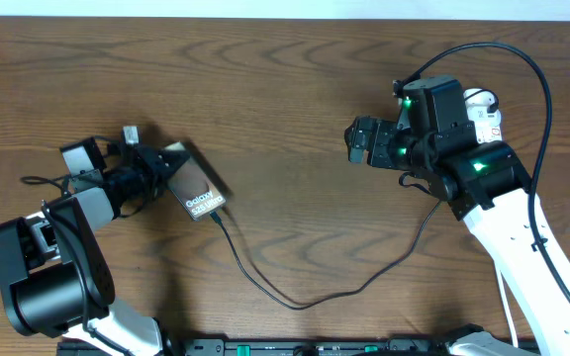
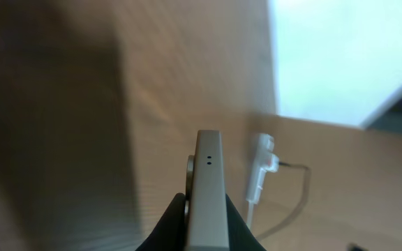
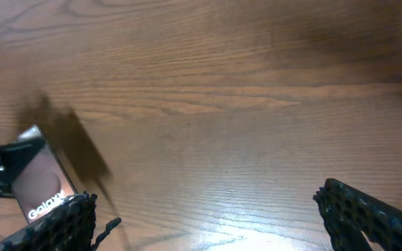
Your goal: Plug charger to phone and switch on socket
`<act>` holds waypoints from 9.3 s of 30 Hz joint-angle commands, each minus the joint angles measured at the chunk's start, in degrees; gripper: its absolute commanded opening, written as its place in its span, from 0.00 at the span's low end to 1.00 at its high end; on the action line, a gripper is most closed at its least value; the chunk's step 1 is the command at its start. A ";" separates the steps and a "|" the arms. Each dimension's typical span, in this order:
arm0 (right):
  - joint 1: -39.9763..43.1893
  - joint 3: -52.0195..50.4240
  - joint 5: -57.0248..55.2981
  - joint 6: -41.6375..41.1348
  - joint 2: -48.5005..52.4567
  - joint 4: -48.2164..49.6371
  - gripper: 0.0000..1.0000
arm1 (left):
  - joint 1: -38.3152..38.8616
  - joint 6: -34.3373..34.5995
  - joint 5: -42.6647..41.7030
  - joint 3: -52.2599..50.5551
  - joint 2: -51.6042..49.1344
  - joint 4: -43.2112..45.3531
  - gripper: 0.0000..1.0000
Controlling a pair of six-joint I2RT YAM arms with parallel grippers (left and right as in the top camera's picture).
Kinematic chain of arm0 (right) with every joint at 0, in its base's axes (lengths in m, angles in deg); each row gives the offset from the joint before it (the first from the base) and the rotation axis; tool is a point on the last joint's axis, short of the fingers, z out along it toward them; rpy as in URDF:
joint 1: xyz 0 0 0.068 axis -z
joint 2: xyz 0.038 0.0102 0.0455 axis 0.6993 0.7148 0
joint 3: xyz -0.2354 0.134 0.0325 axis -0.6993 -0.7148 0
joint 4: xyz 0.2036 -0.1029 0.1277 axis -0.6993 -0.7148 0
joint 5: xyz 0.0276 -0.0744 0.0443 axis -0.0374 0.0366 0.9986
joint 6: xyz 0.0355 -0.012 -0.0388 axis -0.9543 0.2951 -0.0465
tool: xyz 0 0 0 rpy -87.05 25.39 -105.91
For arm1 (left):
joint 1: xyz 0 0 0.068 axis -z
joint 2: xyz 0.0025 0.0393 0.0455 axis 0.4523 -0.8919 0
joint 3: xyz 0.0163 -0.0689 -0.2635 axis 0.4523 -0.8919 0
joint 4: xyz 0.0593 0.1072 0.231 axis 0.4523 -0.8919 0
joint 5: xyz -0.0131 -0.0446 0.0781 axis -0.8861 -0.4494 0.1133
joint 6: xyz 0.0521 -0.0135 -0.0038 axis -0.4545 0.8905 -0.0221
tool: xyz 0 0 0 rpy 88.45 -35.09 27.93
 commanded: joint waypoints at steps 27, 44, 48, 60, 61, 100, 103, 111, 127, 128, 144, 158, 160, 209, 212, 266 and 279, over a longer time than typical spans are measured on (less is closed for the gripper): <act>-0.74 0.28 -1.11 0.83 0.76 -0.76 0.99 | -0.22 -8.70 16.96 0.02 0.00 -17.84 0.24; -0.79 0.28 -1.11 0.83 0.76 -0.79 0.99 | -0.22 -8.70 17.00 0.02 0.00 -22.93 0.38; -0.79 0.28 -1.14 0.83 0.76 -1.18 0.99 | -0.22 -8.66 17.64 0.02 0.00 -24.04 0.40; -1.01 0.28 -1.14 0.83 0.76 -1.36 0.99 | -0.22 -8.66 31.12 0.02 0.00 -32.48 0.40; -1.01 0.28 -1.14 0.83 0.76 -1.36 0.99 | -0.22 -8.66 31.61 0.02 0.00 -32.81 0.41; -1.01 0.28 -1.16 0.83 0.76 -1.38 0.99 | -0.22 -9.33 32.02 0.02 0.00 -38.77 0.42; -1.01 0.28 -1.18 0.85 0.76 -1.38 0.99 | -0.22 -9.33 32.61 0.02 0.00 -38.77 0.42; -1.01 0.28 -1.18 0.83 0.76 -1.38 0.99 | -0.22 -9.33 33.33 0.02 0.00 -38.77 0.42; -0.98 0.28 -1.40 0.85 0.76 -2.05 0.99 | -0.39 -12.07 33.48 2.89 0.13 -41.57 0.81; -0.98 0.28 -1.40 0.85 0.76 -2.03 0.99 | -0.39 -12.66 33.48 3.61 0.31 -42.42 0.82; -1.01 0.28 -0.59 0.81 0.76 -1.79 0.99 | 1.05 -25.20 34.07 18.38 18.21 -56.81 0.92; -0.94 0.28 4.35 0.90 0.76 -1.86 0.99 | 24.94 -32.28 59.52 40.61 21.46 -70.64 0.93; -0.92 0.28 5.55 2.29 0.76 -1.92 0.99 | 28.83 -32.26 61.33 40.61 21.46 -69.48 0.92; 51.04 39.32 29.09 53.53 52.81 -27.30 0.99 | 31.63 -32.24 61.94 40.54 21.44 -65.94 0.93; 50.69 39.28 29.05 55.52 52.96 -25.20 0.99 | 31.63 -32.24 61.94 40.54 21.44 -65.96 0.93; 46.25 39.23 29.59 43.39 56.72 -17.38 0.99 | 31.63 -32.24 61.94 40.54 21.44 -65.96 0.93; 46.25 39.23 29.55 43.39 56.72 -16.81 0.99 | 31.63 -32.26 61.94 40.54 21.44 -65.96 0.93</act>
